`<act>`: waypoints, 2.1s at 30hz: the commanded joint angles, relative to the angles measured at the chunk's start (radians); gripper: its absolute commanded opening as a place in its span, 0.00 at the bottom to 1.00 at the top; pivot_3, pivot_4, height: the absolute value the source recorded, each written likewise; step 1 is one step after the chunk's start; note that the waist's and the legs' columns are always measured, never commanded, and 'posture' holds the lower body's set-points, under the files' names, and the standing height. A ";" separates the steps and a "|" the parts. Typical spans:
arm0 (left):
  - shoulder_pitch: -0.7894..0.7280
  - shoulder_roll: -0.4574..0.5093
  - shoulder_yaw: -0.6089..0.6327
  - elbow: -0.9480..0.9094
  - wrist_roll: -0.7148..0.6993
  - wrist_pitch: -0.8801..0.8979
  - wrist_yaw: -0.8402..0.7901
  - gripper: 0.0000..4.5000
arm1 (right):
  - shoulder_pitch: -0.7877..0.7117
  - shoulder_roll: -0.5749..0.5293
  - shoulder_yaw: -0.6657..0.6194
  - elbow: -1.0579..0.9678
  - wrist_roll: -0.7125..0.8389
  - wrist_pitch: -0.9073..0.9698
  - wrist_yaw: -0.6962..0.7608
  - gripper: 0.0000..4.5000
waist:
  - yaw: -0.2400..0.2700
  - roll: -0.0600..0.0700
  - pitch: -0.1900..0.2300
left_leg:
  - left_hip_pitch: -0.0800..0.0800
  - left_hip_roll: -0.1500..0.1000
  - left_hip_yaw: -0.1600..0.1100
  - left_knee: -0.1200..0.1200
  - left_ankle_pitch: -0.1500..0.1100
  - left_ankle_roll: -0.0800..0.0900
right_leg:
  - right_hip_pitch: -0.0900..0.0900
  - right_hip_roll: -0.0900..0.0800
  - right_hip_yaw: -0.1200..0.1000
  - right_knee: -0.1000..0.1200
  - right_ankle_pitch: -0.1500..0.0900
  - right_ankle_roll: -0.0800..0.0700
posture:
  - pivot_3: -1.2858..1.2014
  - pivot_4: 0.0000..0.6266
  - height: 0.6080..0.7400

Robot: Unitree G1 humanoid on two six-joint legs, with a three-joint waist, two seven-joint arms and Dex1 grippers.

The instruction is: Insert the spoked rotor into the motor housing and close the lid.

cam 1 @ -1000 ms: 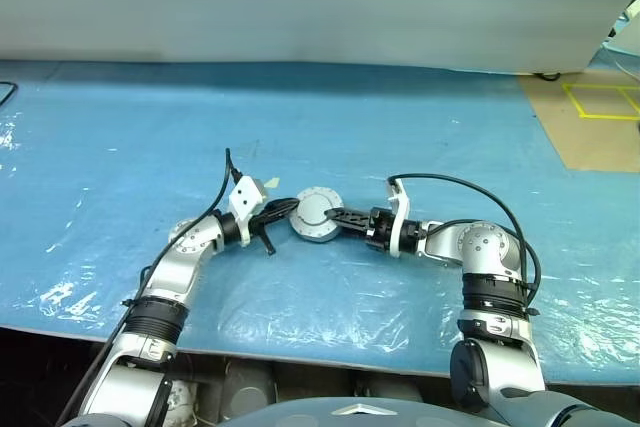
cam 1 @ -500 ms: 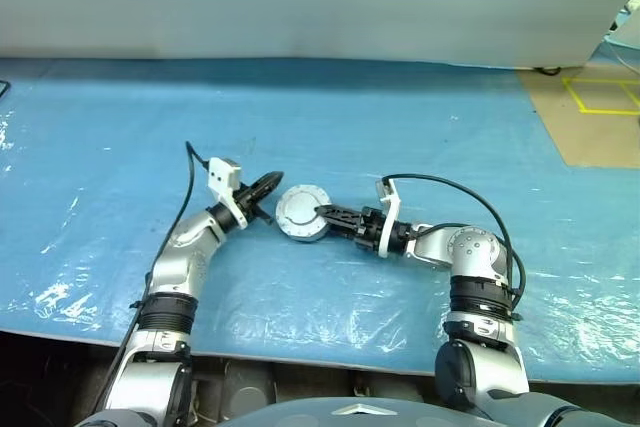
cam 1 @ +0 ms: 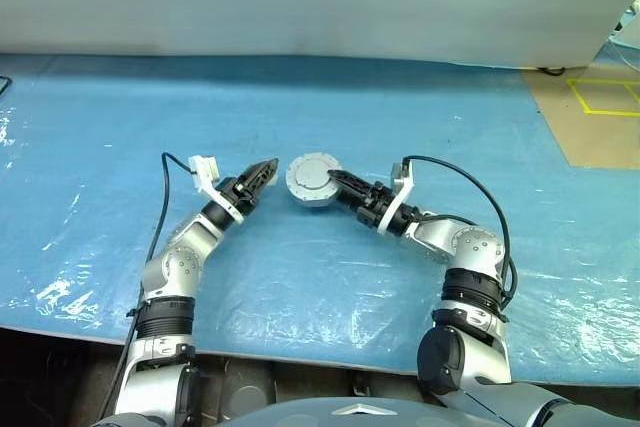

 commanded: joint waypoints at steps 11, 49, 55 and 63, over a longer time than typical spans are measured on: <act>-0.019 -0.037 0.072 -0.085 -0.240 0.245 0.109 0.99 | -0.036 0.007 -0.005 -0.027 0.205 -0.027 -0.011 0.53 | 0.000 0.000 0.000 | -0.002 0.000 -0.003 0.002 0.000 0.000 | 0.001 0.000 -0.002 0.000 0.000 0.000 | 0.52 0.24 1.00; -0.051 -0.082 0.041 -0.045 -0.353 0.499 0.182 0.59 | 0.009 -0.030 0.131 -0.031 0.249 -0.061 -0.007 0.53 | 0.006 0.000 0.000 | -0.004 0.000 -0.009 0.009 0.000 0.000 | 0.003 0.000 -0.005 0.003 0.001 0.001 | 0.52 0.24 1.00; -0.057 -0.110 0.074 -0.041 -0.393 0.497 0.185 0.59 | 0.007 -0.033 0.140 -0.041 0.240 -0.096 0.010 0.53 | 0.006 0.000 0.000 | -0.004 0.000 -0.009 0.009 0.000 0.000 | 0.003 0.000 -0.006 0.003 0.001 0.001 | 0.52 0.24 1.00; -0.075 -0.158 0.160 -0.014 -0.451 0.448 0.230 0.59 | -0.050 -0.017 0.030 0.008 0.342 -0.233 -0.051 0.97 | 0.007 0.000 0.000 | -0.005 0.000 -0.009 0.011 0.000 0.000 | 0.003 0.000 -0.005 0.004 0.001 0.001 | 0.52 0.24 1.00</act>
